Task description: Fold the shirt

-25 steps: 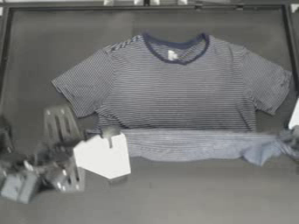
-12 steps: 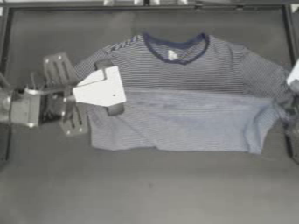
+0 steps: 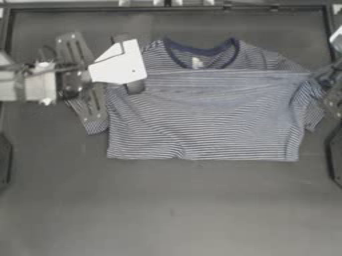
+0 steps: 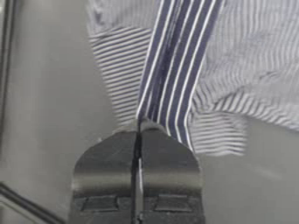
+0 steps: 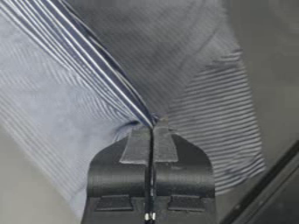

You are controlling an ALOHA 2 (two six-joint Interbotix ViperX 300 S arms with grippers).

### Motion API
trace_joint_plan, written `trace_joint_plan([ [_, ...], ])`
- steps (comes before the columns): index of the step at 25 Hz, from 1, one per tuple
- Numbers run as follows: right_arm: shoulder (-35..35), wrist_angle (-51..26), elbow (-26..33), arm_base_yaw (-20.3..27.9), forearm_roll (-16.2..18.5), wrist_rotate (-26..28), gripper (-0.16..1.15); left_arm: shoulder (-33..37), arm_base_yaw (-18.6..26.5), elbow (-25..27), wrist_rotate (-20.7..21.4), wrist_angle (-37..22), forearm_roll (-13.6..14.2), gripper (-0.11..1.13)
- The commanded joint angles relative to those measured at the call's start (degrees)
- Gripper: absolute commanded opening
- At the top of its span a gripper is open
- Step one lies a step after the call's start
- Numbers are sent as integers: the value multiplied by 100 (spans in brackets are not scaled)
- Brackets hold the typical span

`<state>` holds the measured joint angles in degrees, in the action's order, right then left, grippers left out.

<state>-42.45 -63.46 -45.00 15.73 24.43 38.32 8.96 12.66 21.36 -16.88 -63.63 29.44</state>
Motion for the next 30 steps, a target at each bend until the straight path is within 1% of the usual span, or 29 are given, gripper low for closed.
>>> trace_joint_plan([
  [1, 264, 176, 62, 475, -26, -343, 7, 18, 352, -176, 62, 290, 9, 6],
  [4, 536, 378, 62, 914, -9, -633, 7, -79, 703, -211, 26, 492, 18, 6],
  [11, 976, 1143, -88, 1969, -53, -1107, 7, -545, 1292, -378, 325, 1020, 0, 6],
  [14, 1169, 1441, -123, 2320, -26, -1230, 7, -791, 1512, -475, 431, 1257, -114, 6],
  [17, 1415, 1731, -141, 2584, 18, -1266, 7, -949, 1723, -536, 554, 1494, -255, 6],
  [23, 2004, 2399, -141, 3173, 272, -1274, 7, -1257, 2118, -624, 809, 1749, -501, 6],
  [30, 2575, 2953, -70, 3489, 334, -1266, 7, -1731, 2408, -817, 1151, 1846, -826, 6],
])
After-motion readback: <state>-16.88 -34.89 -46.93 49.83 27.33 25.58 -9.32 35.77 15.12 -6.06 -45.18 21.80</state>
